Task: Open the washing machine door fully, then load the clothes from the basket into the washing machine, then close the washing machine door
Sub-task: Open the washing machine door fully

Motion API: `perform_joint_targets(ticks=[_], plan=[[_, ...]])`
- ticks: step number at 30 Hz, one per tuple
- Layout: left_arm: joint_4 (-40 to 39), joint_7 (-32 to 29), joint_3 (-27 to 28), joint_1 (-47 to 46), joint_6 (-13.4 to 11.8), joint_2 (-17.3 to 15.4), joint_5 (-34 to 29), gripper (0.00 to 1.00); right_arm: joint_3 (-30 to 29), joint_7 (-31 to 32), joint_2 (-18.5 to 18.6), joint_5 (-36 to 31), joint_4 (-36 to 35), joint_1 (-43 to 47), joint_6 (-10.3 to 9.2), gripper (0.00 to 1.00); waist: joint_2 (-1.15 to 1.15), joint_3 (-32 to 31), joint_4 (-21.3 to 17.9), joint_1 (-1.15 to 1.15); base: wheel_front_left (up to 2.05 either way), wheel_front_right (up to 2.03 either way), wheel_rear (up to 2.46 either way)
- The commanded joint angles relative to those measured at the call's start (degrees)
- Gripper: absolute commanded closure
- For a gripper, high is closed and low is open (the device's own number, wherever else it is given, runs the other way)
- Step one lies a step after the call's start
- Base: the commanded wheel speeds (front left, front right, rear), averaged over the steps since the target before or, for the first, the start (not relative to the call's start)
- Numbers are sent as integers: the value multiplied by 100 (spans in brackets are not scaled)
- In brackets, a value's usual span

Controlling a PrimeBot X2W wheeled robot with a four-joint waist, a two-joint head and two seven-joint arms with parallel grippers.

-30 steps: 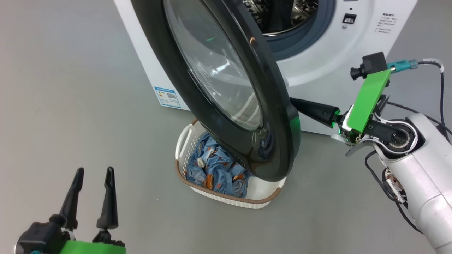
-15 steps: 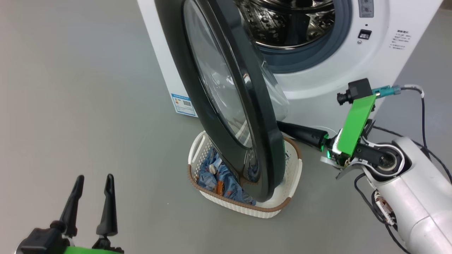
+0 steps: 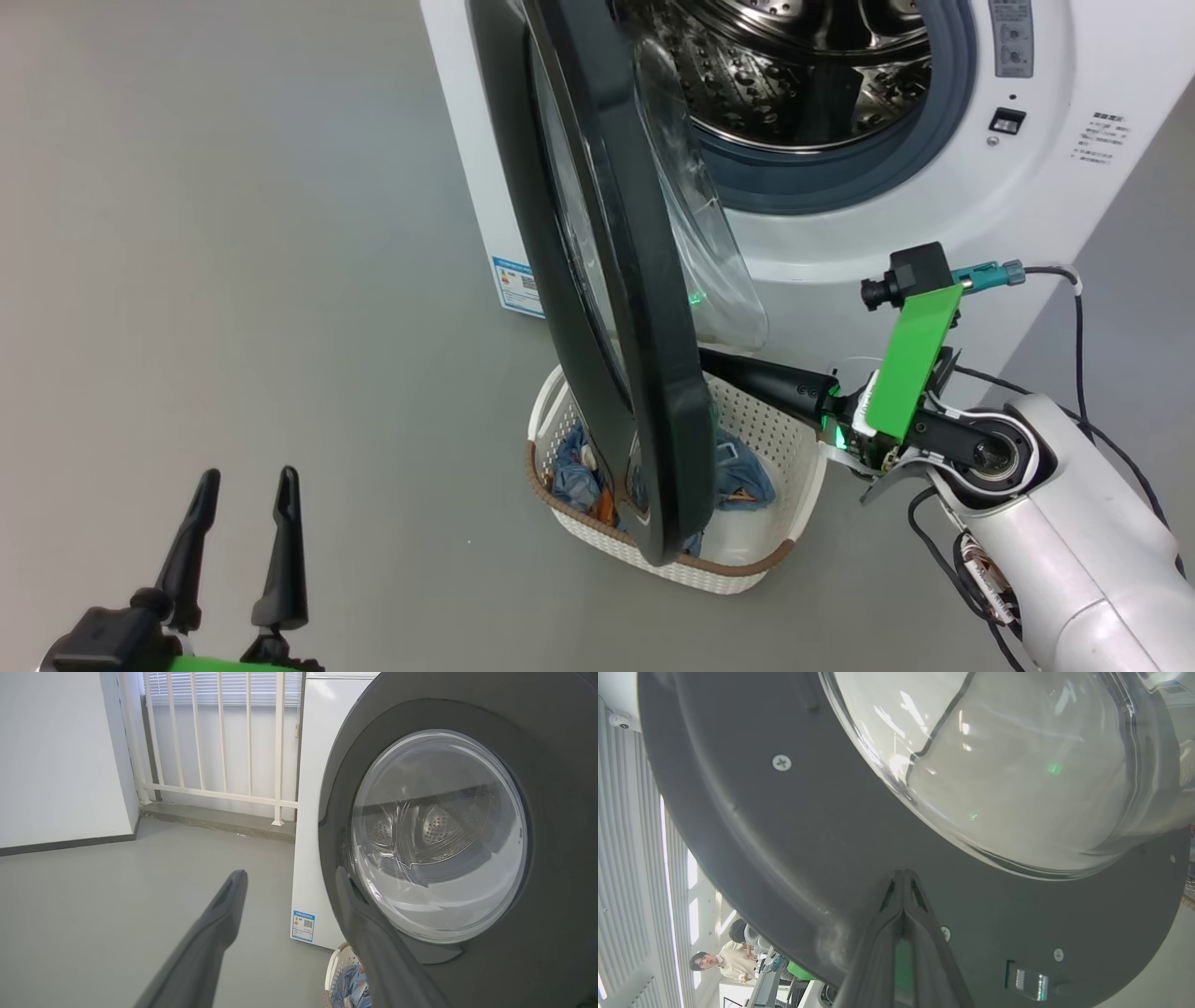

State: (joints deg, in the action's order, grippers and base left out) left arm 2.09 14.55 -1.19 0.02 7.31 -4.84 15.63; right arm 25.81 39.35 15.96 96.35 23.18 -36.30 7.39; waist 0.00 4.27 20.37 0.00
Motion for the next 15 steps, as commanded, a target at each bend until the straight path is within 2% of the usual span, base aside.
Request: perform_joint_targets(ticks=[1, 15], plan=[[-113, 45, 193, -30, 18, -108, -73, 0, 51, 52, -139, -58, -171, 32, 10, 100, 0, -14, 41, 0, 0, 0, 0], [-69, 45, 140, -38, 18, -105, -76, 0, -33, 192, -463, -138, -96, 92, 10, 100, 0, -71, 387, 0, 0, 0, 0]])
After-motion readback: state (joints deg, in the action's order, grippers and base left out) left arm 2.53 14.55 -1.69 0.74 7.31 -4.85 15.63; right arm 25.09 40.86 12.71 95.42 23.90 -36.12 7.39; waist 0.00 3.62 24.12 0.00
